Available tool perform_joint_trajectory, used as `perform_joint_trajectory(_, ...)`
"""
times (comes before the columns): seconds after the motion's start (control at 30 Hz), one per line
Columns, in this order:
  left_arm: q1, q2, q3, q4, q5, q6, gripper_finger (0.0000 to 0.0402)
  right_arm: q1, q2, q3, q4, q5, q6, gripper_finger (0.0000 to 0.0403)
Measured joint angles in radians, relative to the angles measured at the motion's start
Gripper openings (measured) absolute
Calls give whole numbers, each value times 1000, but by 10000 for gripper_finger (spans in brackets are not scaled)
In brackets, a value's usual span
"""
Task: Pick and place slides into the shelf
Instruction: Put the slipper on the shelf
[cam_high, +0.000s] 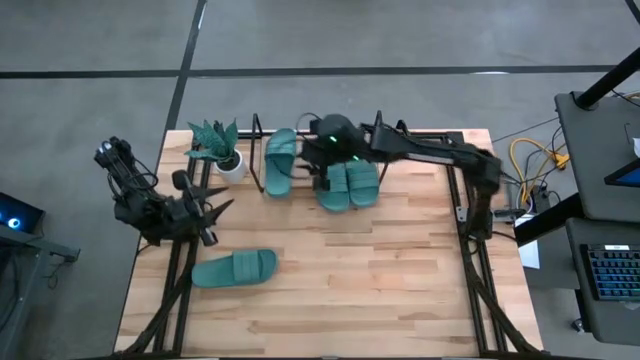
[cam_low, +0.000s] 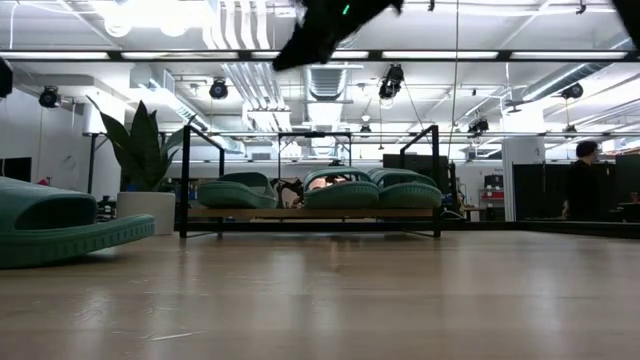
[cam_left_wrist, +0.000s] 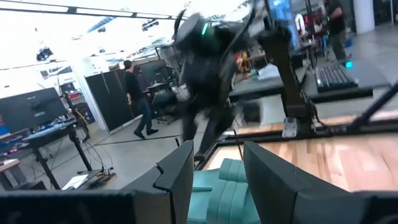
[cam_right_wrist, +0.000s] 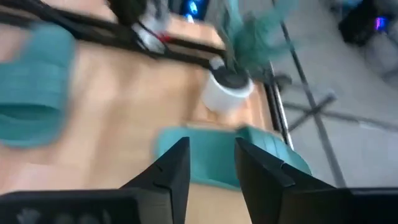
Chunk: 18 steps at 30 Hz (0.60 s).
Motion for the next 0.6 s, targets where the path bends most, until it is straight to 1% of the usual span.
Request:
perform_joint_trajectory(0.07, 0, 23, 9, 3, 0, -1, 125, 59, -101, -86, 21, 76, 29, 108)
perform_joint_trajectory(0.2, 0, 64, 36, 26, -7, -1, 125, 235, -335, -291, 62, 287, 40, 95)
perform_joint_trajectory(0.3, 2, 114, 61, 27, -10, -1, 125, 397, -506, -487, 179, 416, 55, 90)
perform_joint_trajectory(0.37, 15, 139, 85, 26, -13, 2, 125, 491, -601, -633, 317, 480, 55, 87)
perform_joint_trajectory(0.47, 50, 175, 130, 23, -16, 5, 125, 588, -717, -852, 542, 542, 48, 86)
perform_joint_trajectory(0.53, 84, 192, 171, 25, -12, 25, 125, 614, -764, -982, 677, 546, 48, 86)
perform_joint_trajectory(0.6, 125, 218, 209, 25, 15, 55, 125, 622, -789, -1088, 788, 544, 48, 86)
